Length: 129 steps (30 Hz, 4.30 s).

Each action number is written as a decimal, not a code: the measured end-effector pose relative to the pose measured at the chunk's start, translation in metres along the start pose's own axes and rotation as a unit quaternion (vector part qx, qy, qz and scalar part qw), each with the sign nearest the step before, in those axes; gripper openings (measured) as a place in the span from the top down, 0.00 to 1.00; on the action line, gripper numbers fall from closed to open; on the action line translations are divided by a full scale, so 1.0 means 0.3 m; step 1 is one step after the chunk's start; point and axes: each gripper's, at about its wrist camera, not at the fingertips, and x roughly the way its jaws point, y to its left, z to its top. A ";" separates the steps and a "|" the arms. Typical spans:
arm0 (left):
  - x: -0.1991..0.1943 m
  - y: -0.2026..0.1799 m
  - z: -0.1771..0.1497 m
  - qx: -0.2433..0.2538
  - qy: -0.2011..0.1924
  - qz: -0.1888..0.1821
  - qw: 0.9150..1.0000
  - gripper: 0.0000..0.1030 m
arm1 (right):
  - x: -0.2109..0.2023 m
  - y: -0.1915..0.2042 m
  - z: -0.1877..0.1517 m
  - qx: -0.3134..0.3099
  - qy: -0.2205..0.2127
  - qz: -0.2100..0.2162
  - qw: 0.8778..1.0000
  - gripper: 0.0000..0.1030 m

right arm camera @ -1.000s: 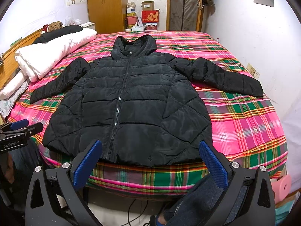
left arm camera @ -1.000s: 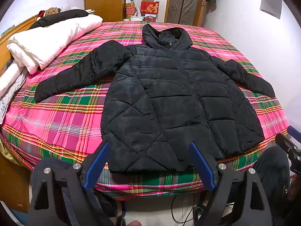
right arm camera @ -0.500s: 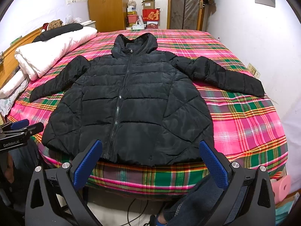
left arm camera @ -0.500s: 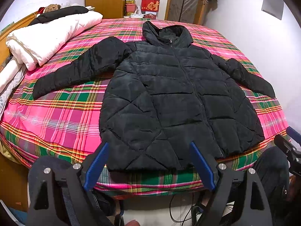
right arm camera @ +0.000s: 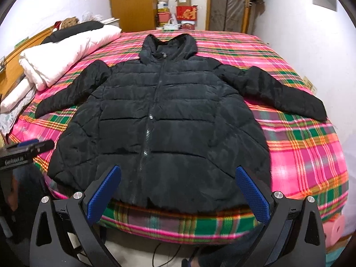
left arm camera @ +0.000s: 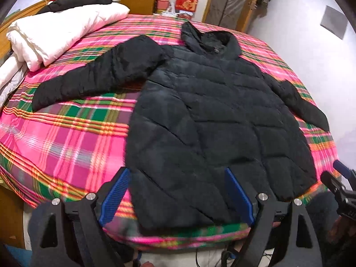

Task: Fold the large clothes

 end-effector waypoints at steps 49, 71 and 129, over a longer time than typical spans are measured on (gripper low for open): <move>0.298 0.849 0.567 -0.196 -0.140 0.082 0.967 0.90 | 0.519 0.126 0.371 -0.051 0.023 0.017 0.998 0.01; 0.192 -0.273 0.866 0.075 -0.146 -0.138 0.977 0.90 | 0.417 -0.306 0.272 0.060 -0.013 0.003 0.998 0.01; 0.679 0.205 0.723 -0.048 0.011 -0.052 0.997 0.55 | 1.073 -0.296 0.761 0.079 0.062 0.015 0.995 0.30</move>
